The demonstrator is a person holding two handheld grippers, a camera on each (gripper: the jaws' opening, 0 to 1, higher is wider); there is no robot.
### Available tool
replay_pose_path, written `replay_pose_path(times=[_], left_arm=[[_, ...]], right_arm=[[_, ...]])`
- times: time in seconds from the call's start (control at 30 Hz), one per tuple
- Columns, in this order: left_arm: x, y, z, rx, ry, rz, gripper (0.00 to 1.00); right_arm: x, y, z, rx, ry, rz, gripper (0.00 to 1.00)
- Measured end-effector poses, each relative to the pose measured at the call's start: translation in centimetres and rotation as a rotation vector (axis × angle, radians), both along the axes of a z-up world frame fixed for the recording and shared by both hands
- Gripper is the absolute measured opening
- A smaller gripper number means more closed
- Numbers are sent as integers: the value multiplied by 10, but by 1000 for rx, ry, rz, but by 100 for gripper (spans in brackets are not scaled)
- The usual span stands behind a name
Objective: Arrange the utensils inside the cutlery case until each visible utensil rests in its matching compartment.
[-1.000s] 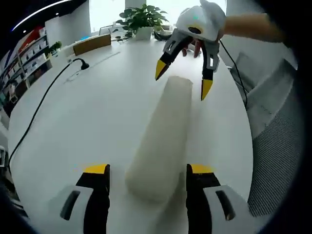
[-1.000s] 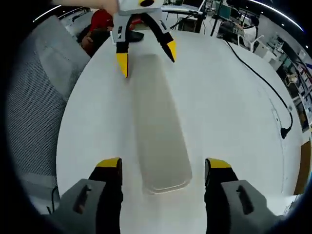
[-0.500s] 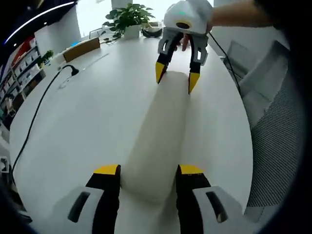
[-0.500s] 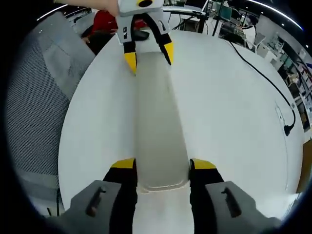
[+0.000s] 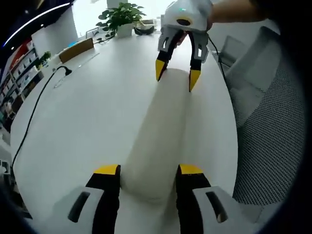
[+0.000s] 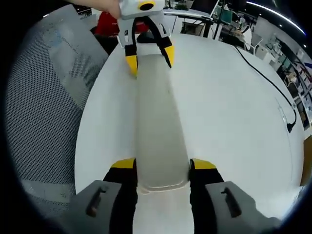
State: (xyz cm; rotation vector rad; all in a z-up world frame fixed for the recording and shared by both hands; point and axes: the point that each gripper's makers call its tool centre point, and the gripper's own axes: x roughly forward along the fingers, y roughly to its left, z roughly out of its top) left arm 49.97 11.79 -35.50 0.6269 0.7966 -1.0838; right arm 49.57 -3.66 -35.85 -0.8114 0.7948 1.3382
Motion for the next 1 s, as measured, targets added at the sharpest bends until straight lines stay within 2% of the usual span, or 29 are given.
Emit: replay_pose_path(times=[0.13, 0.4, 0.5, 0.7, 0.8, 0.83, 0.87, 0.9, 0.93, 0.97, 1.0], left_arm=[[-15, -2, -1, -4, -10, -5, 47], [-45, -7, -3, -23, 10, -11, 47], [-54, -9, -3, -38, 22, -24, 47], [-55, -11, -4, -33, 34, -35, 48], [-55, -11, -4, -38, 37, -43, 48], [-55, -11, -4, -35, 39, -48, 48], [-55, -11, -4, -32, 38, -54, 48], [-57, -9, -4, -22, 45, -58, 49], [-57, -6, -4, -11, 45, -52, 52], [-56, -4, 0, -15, 37, -44, 55], [-51, -3, 11, -67, 18, 5, 58]], right_arm=[[-15, -2, 0, 21, -4, -12, 40], [-46, -6, 0, 33, -1, -9, 41], [-51, -6, 2, 76, -11, -23, 41], [-54, -6, 4, 77, -7, -33, 41], [-55, -7, 2, 68, 37, -32, 42], [-55, -5, 3, 78, 21, 13, 43], [-52, -4, 2, 97, 37, -52, 46], [-51, -6, 1, 88, 47, -81, 56], [-48, -8, 0, 69, 54, -132, 76], [-48, -6, 6, 105, 66, -158, 86], [-47, -2, 14, 163, 76, -171, 85]])
